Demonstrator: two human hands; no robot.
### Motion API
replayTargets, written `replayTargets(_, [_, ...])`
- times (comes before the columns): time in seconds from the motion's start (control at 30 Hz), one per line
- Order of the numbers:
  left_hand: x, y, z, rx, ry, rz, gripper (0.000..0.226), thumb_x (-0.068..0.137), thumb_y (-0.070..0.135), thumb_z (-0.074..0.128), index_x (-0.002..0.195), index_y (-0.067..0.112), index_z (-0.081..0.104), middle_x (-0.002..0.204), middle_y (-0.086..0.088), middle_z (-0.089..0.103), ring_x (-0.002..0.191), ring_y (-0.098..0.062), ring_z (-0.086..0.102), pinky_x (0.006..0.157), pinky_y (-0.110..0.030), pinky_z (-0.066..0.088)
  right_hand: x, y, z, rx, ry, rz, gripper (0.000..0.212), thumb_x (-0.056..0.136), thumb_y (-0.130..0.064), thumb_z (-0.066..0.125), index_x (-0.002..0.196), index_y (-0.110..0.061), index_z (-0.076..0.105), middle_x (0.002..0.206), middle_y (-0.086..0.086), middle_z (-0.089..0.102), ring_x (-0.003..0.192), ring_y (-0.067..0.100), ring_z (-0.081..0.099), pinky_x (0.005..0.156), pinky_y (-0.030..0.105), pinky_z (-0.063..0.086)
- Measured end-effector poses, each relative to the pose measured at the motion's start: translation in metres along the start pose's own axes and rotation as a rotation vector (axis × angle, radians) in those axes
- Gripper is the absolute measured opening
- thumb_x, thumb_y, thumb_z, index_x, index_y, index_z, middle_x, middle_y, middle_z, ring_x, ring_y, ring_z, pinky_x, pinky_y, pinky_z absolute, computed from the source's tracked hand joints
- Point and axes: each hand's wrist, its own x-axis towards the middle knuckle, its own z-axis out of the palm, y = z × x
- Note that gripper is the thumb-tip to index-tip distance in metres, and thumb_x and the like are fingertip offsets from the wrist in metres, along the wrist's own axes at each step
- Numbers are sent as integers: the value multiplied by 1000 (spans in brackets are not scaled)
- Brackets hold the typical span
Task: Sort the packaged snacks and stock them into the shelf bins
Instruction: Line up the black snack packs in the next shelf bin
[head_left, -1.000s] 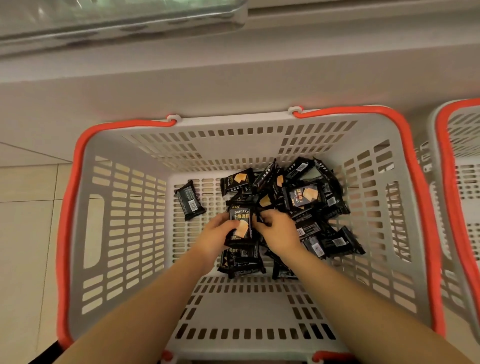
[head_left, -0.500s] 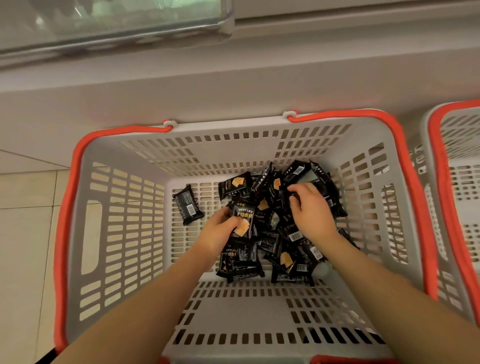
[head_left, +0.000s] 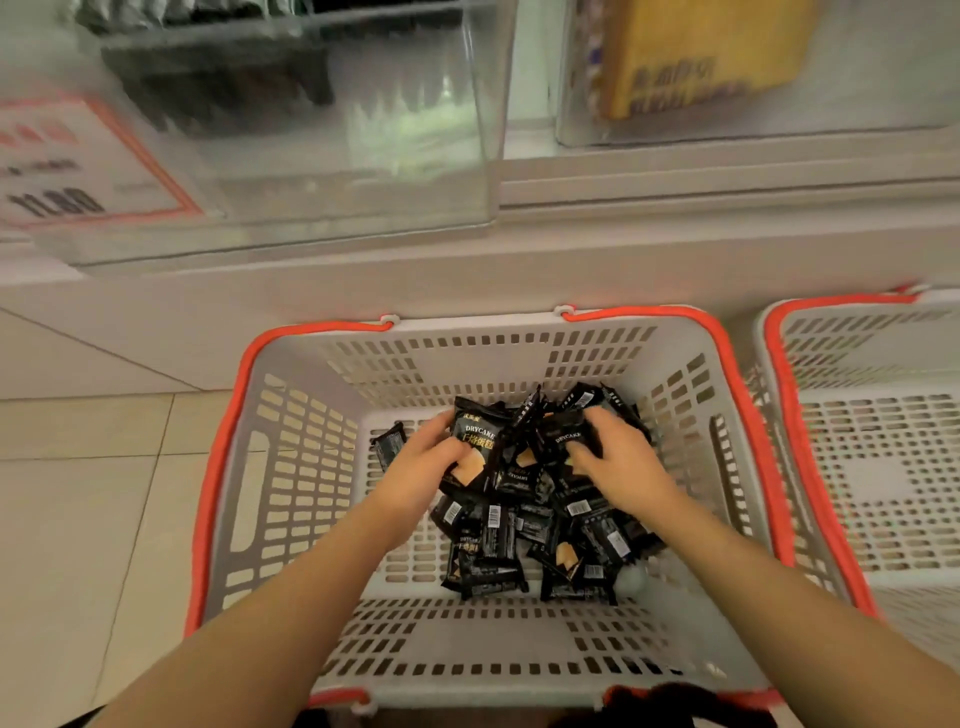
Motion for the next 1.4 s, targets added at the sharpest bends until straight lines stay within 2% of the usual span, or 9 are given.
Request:
replayTargets(0.13, [-42,42,11,-59,-66,167,50,58,36,57,107,43,63,107,12,67,98,-8,59,84,-32,45,-29,-60,-29,527,69,60,6,92,-18,57,95,-23,59,88,-7,69,81,3,65,69,16,46])
replayTargets(0.23, [-74,75,16,-123,-144,353,36,57,33,56,90,35,68,79,8,68,76,-10,62,73,-32,45,-51,-106,-49,571,185,3,7,90,-19,58,90,-26,60,93,-4,68,89,12,63,79,28,48])
replayTargets(0.33, [-107,100,14,-159,-152,498,26,57,33,55,79,38,67,60,17,59,56,0,54,61,-27,38,-75,-153,-66,679,273,-81,13,91,-18,56,86,-29,60,88,-11,67,83,3,62,68,17,46])
replayTargets(0.6, [-179,138,-13,-197,-90,694,17,79,25,52,85,20,68,73,14,65,69,-2,58,78,-32,41,-125,-241,-85,869,220,-287,28,90,-46,47,104,-27,62,102,-9,69,99,7,63,89,29,47])
replayTargets(0.87, [-213,179,-50,-190,-122,801,31,84,28,46,108,24,63,102,5,69,105,-18,59,96,-40,41,-135,-313,-93,636,98,-525,34,81,-40,64,112,-30,55,109,-6,67,103,8,62,84,18,49])
replayTargets(1.0, [-215,205,-66,-225,-158,866,24,77,28,46,95,24,61,75,13,67,80,-6,60,96,-35,36,-121,-340,-98,502,174,-594,26,88,-20,61,106,-35,51,107,-12,64,98,-5,59,87,13,45])
replayTargets(1.07, [-216,217,-76,-161,-144,897,20,80,27,45,94,28,60,72,16,64,79,-6,57,92,-32,36,-112,-351,-107,456,210,-609,28,84,-20,65,106,-34,53,101,-17,64,88,-14,58,74,2,43])
replayTargets(1.23, [-212,243,-99,386,181,1077,42,93,16,44,116,51,46,102,25,58,87,10,55,78,-14,46,-70,-370,-138,356,378,-455,22,80,-35,65,100,-30,57,92,-16,65,86,-2,61,71,14,47])
replayTargets(1.4, [-183,271,-118,738,423,1038,37,94,20,44,131,21,49,112,8,56,92,-6,55,81,-20,42,-9,-370,-158,207,377,-131,35,80,-38,61,96,-8,57,86,4,62,74,17,55,62,28,41])
